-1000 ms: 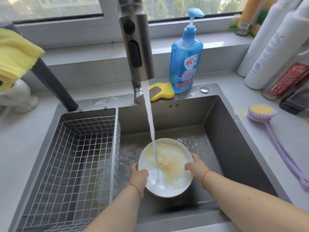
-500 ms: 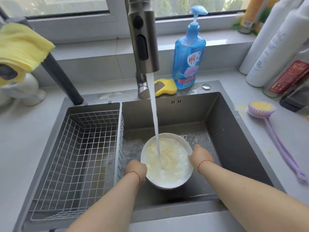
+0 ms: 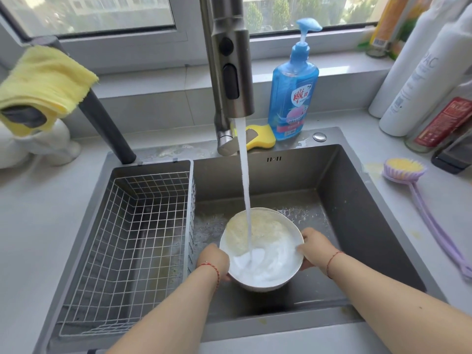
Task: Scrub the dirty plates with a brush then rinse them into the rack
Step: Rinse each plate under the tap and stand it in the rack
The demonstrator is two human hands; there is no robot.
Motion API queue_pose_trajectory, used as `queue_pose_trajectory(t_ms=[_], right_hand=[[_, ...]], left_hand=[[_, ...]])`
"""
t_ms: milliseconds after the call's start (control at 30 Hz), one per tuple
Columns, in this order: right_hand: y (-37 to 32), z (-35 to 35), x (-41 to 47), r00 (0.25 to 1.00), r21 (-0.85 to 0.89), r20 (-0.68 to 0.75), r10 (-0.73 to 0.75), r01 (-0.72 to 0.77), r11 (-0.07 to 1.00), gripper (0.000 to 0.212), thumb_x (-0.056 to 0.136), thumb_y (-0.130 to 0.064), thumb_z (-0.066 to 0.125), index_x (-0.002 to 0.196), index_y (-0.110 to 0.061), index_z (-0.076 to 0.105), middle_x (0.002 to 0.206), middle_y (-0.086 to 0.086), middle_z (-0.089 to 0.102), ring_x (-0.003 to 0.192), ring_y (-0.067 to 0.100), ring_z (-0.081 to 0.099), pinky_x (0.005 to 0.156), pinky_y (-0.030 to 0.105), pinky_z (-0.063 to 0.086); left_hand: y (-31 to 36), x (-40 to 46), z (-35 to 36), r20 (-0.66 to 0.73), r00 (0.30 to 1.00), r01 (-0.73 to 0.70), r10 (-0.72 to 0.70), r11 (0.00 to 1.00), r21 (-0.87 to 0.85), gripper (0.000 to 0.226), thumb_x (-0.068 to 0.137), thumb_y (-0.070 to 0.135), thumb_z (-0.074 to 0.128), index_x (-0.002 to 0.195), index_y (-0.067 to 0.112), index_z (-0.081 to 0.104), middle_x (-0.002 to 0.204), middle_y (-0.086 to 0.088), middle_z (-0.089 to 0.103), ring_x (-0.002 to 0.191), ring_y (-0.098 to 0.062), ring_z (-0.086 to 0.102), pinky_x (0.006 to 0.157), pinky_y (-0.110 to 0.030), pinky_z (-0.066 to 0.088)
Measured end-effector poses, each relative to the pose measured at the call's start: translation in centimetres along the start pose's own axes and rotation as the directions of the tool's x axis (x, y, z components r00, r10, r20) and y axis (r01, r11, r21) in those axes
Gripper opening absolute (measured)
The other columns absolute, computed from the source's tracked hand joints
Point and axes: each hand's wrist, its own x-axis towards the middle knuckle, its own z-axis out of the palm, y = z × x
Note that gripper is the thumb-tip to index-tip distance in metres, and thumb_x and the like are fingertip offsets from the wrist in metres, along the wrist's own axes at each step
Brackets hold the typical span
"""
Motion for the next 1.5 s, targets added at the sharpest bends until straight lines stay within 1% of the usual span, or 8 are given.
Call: queue_pose_trajectory(t_ms=[167,367,467,600,700,767,1100,1500], right_hand=[[-0.1,-0.4,-0.7,0.997,0.143,-0.009,0.073,-0.071,0.987,0.021,0.083,0.014,0.042,0.094,0.0,0.053,0.093,0.023,0.06,0.072,0.04,0.064,0.054,0.051,0.058],[-0.7,-1.4,-2.5,0.999,0.146,-0.053,-0.001,0.009,0.989,0.015,0.088,0.007,0.045,0.091,-0.006,0.053,0.088,0.015,0.062,0.066,0.032,0.067,0.053,0.04,0.059],[-0.9,-2.3,-3.8,0.982,-0.166,-0.1,-0.162,0.144,0.976,0.021,0.089,-0.006,0.052,0.109,-0.014,0.051,0.098,0.005,0.062,0.077,0.024,0.066,0.059,0.03,0.055],[0.0,-2.1,-4.9,0.808,-0.859,0.011,-0.589,0.309,0.408,0.046,0.091,-0.038,0.05,0.133,-0.02,0.047,0.14,0.0,0.047,0.132,0.022,0.04,0.11,0.033,0.027],[-0.7,-0.9,-6.9,0.756,-0.879,0.225,-0.615,0.43,0.207,0.086,0.092,-0.063,-0.002,0.119,-0.015,0.065,0.131,0.001,0.058,0.13,0.023,0.048,0.115,0.04,0.013],[-1.0,0.4,-8.6,0.785,-0.788,0.396,-0.476,0.557,0.264,0.11,0.069,-0.071,-0.019,0.142,-0.016,0.043,0.15,0.0,0.037,0.142,0.017,0.026,0.119,0.037,0.006],[-4.5,5.5,-8.0,0.696,-0.33,0.606,-0.385,0.661,0.674,0.052,0.103,-0.046,0.013,0.153,-0.032,0.009,0.16,-0.012,0.007,0.145,-0.001,-0.002,0.12,0.034,-0.005],[-3.8,0.2,-3.4,0.914,-0.895,0.274,-0.299,0.356,0.27,0.073,0.092,-0.066,0.012,0.153,-0.028,-0.001,0.161,-0.001,-0.005,0.147,0.029,0.006,0.118,0.049,0.0]], left_hand=[[0.2,-1.5,0.3,0.025,0.992,0.123,-0.124,0.906,-0.406,0.032,0.099,0.013,0.045,0.128,0.001,0.05,0.115,-0.021,0.064,0.094,-0.037,0.068,0.066,-0.048,0.062],[0.2,-5.3,0.3,0.45,0.891,0.411,0.061,0.314,-0.856,0.034,0.105,0.032,0.043,0.127,0.009,0.054,0.112,-0.019,0.069,0.096,-0.039,0.067,0.055,-0.046,0.059],[0.4,-5.6,0.3,0.426,0.896,0.376,0.122,0.299,-0.877,0.038,0.105,0.033,0.042,0.136,0.012,0.051,0.119,-0.018,0.069,0.1,-0.039,0.067,0.058,-0.047,0.059],[1.1,-6.2,0.2,0.346,0.914,0.262,0.21,0.347,-0.901,0.035,0.105,0.036,0.042,0.136,0.023,0.05,0.119,-0.013,0.071,0.105,-0.038,0.068,0.07,-0.051,0.06],[1.8,-6.7,0.0,0.288,0.931,0.209,0.226,0.318,-0.925,0.031,0.104,0.038,0.043,0.131,0.024,0.051,0.119,-0.015,0.069,0.103,-0.039,0.068,0.072,-0.054,0.059],[2.0,-6.8,-0.2,0.233,0.943,0.146,0.237,0.336,-0.931,0.029,0.104,0.04,0.043,0.128,0.027,0.051,0.116,-0.014,0.07,0.101,-0.038,0.069,0.076,-0.055,0.059],[1.1,-7.6,0.0,0.269,0.927,0.16,0.262,0.373,-0.914,0.057,0.096,0.059,0.042,0.141,0.024,0.044,0.122,-0.018,0.068,0.102,-0.036,0.071,0.075,-0.05,0.058],[1.6,-8.6,0.2,0.255,0.932,0.15,0.259,0.365,-0.919,0.04,0.102,0.049,0.04,0.136,0.032,0.051,0.12,-0.011,0.069,0.105,-0.037,0.067,0.067,-0.052,0.059]])
